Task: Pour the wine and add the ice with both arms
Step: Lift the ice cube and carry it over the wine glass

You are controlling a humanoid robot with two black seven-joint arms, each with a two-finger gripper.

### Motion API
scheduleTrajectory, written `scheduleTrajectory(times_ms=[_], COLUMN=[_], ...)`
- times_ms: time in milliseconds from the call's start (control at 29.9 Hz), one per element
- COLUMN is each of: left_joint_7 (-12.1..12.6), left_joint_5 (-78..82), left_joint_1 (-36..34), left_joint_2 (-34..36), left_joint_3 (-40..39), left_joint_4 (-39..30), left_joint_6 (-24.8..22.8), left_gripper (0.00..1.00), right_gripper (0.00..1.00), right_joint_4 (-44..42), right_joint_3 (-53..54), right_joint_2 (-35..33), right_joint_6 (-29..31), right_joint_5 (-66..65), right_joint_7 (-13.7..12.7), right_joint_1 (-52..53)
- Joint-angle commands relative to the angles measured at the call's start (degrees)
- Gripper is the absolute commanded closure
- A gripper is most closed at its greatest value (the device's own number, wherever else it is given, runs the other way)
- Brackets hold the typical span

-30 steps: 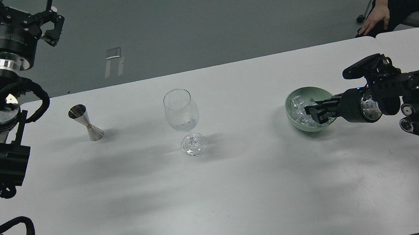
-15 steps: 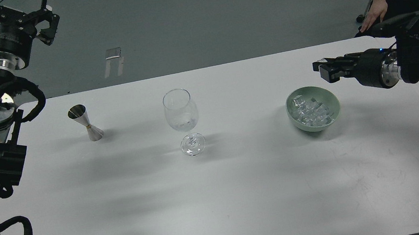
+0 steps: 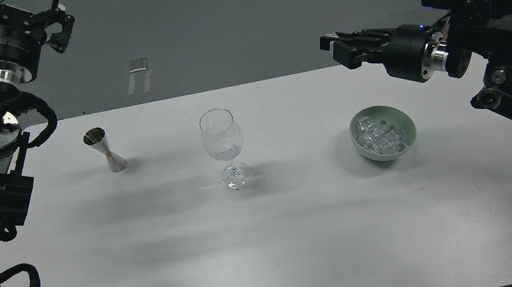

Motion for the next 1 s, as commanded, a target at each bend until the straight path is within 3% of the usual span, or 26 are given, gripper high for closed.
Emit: scheduleTrajectory(times_ms=[0, 434, 735, 969], left_joint_7=[0.0, 0.0, -0.1, -0.1], left_joint_5=[0.0, -0.1, -0.1, -0.2], left_joint_1=[0.0, 0.0, 0.1, 0.1], left_joint_2=[0.4, 1.3, 1.3, 1.4], left_joint_3=[0.0, -0.3, -0.4, -0.4], left_joint_4=[0.0, -0.1, 0.0, 0.0], left_joint_6=[-0.1, 0.0, -0.1, -0.2], left_gripper=[0.02, 0.02, 0.02, 0.02], right_gripper=[0.78, 0.8, 0.79, 0.77], right_joint_4=[0.6, -5.7, -11.7, -12.2], right_joint_3=[-0.3, -1.1, -1.1, -2.7], right_joint_2=[4.8, 23.1, 28.4, 28.1], right_joint_6=[0.1, 0.3, 0.3, 0.3], right_joint_5=[-0.3, -6.8, -6.9, -6.9], right_joint_7=[-0.4, -1.0, -0.9, -0.9], right_joint_1=[1.2, 2.5, 3.6, 4.6])
